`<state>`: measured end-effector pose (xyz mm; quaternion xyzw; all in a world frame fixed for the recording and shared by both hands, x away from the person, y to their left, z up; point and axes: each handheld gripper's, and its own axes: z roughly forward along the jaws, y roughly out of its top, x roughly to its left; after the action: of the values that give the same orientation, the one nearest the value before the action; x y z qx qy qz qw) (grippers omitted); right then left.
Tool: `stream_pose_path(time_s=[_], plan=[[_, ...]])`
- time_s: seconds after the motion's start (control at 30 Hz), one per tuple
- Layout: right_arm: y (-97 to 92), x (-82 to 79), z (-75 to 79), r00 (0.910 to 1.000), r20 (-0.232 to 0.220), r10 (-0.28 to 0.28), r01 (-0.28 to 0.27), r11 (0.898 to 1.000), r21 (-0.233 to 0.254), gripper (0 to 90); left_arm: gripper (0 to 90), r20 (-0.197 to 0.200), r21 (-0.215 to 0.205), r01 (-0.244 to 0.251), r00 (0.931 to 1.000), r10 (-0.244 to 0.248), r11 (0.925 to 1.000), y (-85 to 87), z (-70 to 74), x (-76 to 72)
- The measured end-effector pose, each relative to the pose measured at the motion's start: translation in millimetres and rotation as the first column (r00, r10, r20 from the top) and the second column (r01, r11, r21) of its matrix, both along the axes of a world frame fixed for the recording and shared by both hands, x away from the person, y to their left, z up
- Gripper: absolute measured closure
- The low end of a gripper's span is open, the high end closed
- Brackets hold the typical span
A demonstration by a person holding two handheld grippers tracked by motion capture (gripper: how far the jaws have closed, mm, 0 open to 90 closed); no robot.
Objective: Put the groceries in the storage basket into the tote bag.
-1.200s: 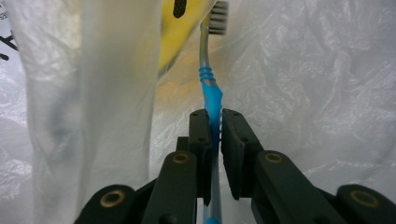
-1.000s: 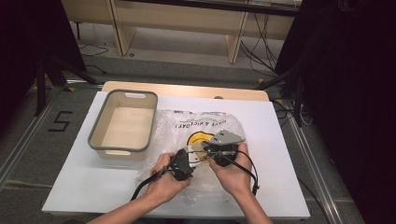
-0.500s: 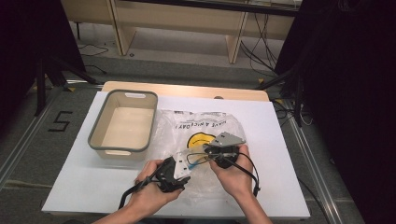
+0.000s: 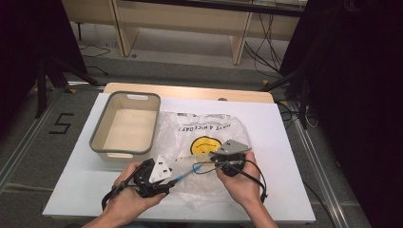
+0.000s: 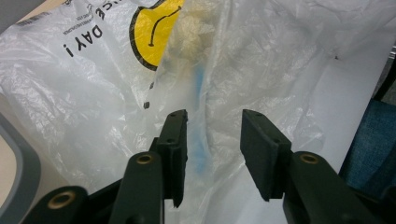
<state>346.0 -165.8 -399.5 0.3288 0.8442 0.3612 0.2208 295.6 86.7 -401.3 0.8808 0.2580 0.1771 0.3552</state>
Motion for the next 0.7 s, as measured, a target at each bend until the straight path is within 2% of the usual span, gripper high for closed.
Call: stream_pose_path(time_s=[0.2,0.7], plan=[[-1.3,-3.2,-6.9,0.9997,-0.024,0.010,-0.011,1.000,-0.015,90.0,54.0,-0.005,-0.004,0.015,0.9999,-0.015,0.9999,7.0,-1.7,-0.1],[-6.2,-10.0,-19.2,0.9981,-0.055,0.025,-0.028,0.999,-0.045,90.0,48.4,0.024,0.043,0.022,0.9995,-0.023,0.9988,21.1,-6.6,-1.4]])
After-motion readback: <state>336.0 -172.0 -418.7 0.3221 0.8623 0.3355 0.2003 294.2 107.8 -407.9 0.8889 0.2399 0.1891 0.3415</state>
